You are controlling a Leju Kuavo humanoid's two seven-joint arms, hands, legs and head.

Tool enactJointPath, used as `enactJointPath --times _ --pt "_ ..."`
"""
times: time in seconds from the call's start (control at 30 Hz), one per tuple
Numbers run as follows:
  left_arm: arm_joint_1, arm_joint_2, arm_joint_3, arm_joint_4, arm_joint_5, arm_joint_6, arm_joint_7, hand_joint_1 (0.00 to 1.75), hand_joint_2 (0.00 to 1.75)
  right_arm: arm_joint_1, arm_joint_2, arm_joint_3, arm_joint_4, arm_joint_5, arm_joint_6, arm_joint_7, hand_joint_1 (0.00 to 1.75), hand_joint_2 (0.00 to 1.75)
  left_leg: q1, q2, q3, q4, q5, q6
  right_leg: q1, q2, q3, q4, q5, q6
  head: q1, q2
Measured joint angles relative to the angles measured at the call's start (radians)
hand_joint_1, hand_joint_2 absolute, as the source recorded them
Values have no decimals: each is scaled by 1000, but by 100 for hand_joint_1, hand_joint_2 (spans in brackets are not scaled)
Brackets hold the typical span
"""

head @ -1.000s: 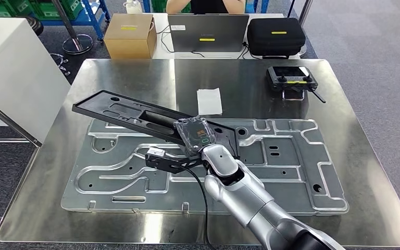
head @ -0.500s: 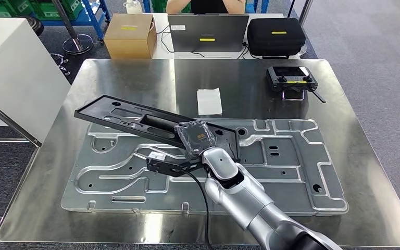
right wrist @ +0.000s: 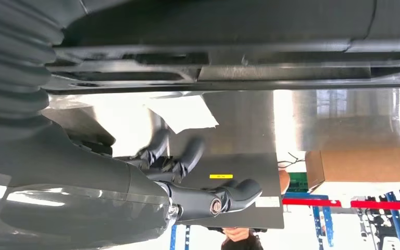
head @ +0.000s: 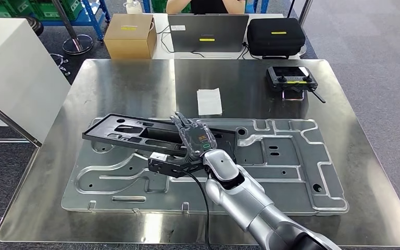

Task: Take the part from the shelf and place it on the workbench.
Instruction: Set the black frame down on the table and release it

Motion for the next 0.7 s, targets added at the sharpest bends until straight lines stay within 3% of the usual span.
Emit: enactJointPath --times 0.67,0.7 --pt "4 -2 0 0 14 -38 -19 0 175 -1 -9 0 3 -29 0 -17 0 0 0 0 0 0 0 0 0 0 0 0 0 0 0 0" --pt "5 -2 0 0 14 -38 -21 0 131 -1 -9 0 3 -34 0 -20 0 0 0 0 0 0 0 0 0 0 0 0 0 0 0 0"
